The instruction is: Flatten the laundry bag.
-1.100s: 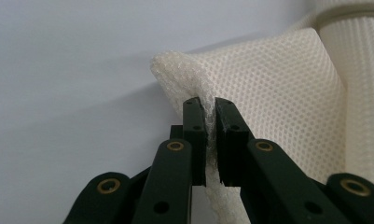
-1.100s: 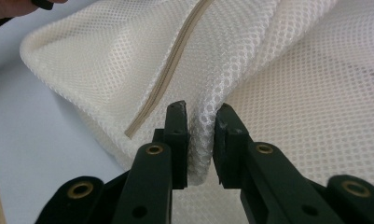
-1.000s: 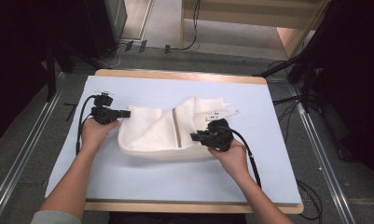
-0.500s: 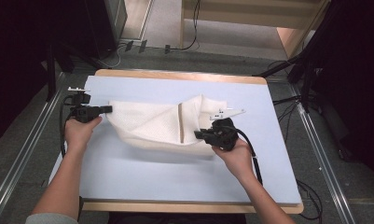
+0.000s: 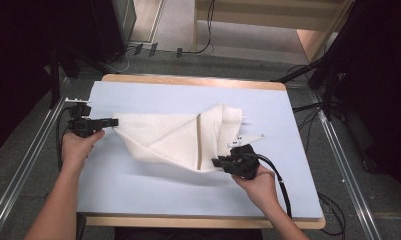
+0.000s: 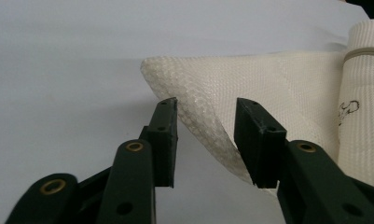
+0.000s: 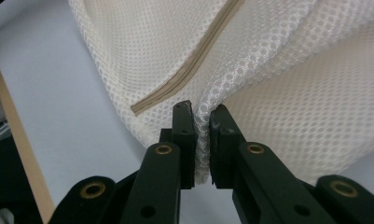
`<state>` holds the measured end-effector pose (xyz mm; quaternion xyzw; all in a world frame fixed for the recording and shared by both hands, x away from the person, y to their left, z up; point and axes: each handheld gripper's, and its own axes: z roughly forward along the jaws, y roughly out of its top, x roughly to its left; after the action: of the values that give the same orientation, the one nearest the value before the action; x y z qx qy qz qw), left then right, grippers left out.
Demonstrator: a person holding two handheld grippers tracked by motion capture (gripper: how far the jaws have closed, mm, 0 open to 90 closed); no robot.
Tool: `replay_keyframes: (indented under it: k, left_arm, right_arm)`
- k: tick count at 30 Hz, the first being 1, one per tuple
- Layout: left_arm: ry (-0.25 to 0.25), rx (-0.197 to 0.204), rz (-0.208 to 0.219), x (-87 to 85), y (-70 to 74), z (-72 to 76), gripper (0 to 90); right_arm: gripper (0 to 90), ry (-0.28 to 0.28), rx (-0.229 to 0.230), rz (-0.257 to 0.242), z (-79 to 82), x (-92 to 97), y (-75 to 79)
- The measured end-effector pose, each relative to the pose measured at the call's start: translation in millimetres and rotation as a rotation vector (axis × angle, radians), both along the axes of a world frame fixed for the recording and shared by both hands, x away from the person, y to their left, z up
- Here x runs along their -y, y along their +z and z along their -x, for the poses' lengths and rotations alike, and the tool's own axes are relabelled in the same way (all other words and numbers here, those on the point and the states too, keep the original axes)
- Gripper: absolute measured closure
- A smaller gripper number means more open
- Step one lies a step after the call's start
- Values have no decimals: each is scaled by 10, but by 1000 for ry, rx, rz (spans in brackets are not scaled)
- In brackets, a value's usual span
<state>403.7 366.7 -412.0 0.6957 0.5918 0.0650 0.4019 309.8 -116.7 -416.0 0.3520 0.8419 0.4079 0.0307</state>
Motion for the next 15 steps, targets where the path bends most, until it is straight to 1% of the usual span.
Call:
replay_keyframes:
  k: [1, 2, 3, 4, 5, 6, 7, 8, 9, 10, 11, 12, 13, 14, 15]
  left_arm:
    - [-14, 15, -33, 38, 87, 31, 560]
    - [-14, 15, -33, 38, 87, 31, 551]
    - [-17, 29, -45, 62, 132, 47, 551]
    - [-25, 46, -48, 86, 183, 66, 532]
    - [-36, 50, -50, 118, 247, 78, 517]
    - [-36, 50, -50, 118, 247, 78, 504]
    - [-43, 57, -54, 145, 276, 83, 504]
    - [-50, 62, -60, 184, 310, 87, 492]
    - [-60, 68, -63, 224, 333, 87, 490]
    - [-78, 68, -57, 278, 349, 82, 491]
    - [-117, 70, -49, 401, 364, 64, 496]
    - [-117, 70, -49, 401, 364, 64, 503]
    - [-164, 66, -46, 560, 362, 30, 512]
    - [-175, 65, -46, 621, 357, 18, 518]
    - [-207, 62, -49, 713, 343, -5, 530]
  right_arm:
    - [838, 10, -1, -1, 27, -12, -8]
    - [837, 13, -6, -7, 57, -30, -11]
    - [837, 13, -6, -7, 57, -30, -11]
    - [835, 36, -9, -16, 124, -80, -26]
    - [834, 44, -10, -15, 148, -104, -35]
    - [834, 51, -11, -11, 178, -140, -51]
    - [834, 51, -11, -11, 178, -140, -51]
    - [832, 67, -16, -13, 203, -182, -69]
    - [831, 84, -32, -9, 233, -239, -89]
    - [829, 98, -34, -7, 256, -284, -104]
    - [812, 122, -39, 5, 293, -352, -123]
    - [791, 128, -37, 11, 305, -376, -131]
    - [733, 130, -37, 14, 312, -387, -135]
    - [674, 136, -41, 15, 309, -386, -134]
    - [639, 134, -35, 17, 308, -378, -130]
